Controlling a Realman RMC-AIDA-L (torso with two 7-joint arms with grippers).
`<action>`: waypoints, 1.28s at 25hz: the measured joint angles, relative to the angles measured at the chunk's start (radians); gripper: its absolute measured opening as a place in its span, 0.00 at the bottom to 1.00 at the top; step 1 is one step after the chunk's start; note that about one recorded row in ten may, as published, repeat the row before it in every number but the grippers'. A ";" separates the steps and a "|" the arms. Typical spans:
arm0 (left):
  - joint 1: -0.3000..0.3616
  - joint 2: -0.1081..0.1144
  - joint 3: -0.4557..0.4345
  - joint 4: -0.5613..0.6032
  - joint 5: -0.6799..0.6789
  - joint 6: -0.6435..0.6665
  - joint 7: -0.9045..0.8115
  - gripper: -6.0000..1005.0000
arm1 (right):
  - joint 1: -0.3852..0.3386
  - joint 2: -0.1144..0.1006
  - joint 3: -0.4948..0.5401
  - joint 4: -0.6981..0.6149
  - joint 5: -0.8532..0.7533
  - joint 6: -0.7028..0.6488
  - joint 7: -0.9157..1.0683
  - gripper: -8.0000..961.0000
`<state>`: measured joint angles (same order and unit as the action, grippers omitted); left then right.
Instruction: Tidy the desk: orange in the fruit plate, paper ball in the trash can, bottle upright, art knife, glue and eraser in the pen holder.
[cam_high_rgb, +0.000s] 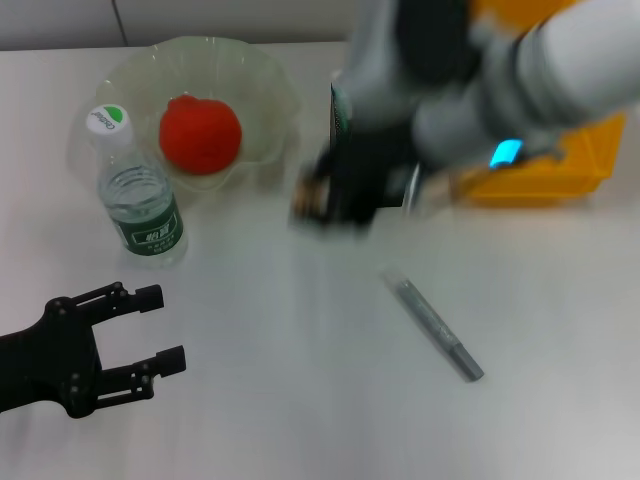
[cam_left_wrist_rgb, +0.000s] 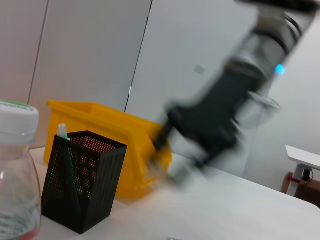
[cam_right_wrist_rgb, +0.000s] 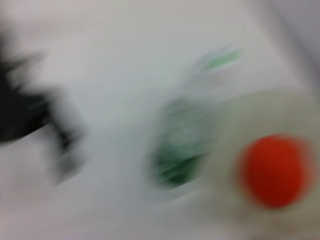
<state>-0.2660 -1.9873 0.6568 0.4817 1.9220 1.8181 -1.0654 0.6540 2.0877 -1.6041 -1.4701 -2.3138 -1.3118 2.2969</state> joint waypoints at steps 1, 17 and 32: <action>0.000 0.000 0.000 0.000 0.000 0.000 -0.001 0.80 | -0.013 0.000 0.048 0.000 -0.001 0.052 -0.002 0.44; -0.009 0.003 -0.003 0.007 -0.005 0.038 -0.007 0.80 | -0.049 -0.001 0.104 0.108 -0.008 0.370 0.000 0.54; -0.025 0.004 -0.013 0.012 -0.008 0.052 -0.010 0.80 | 0.017 -0.001 0.097 -0.041 -0.286 -0.310 0.285 0.57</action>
<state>-0.2908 -1.9831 0.6434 0.4933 1.9145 1.8699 -1.0758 0.6709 2.0866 -1.5074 -1.5106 -2.5999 -1.6217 2.5821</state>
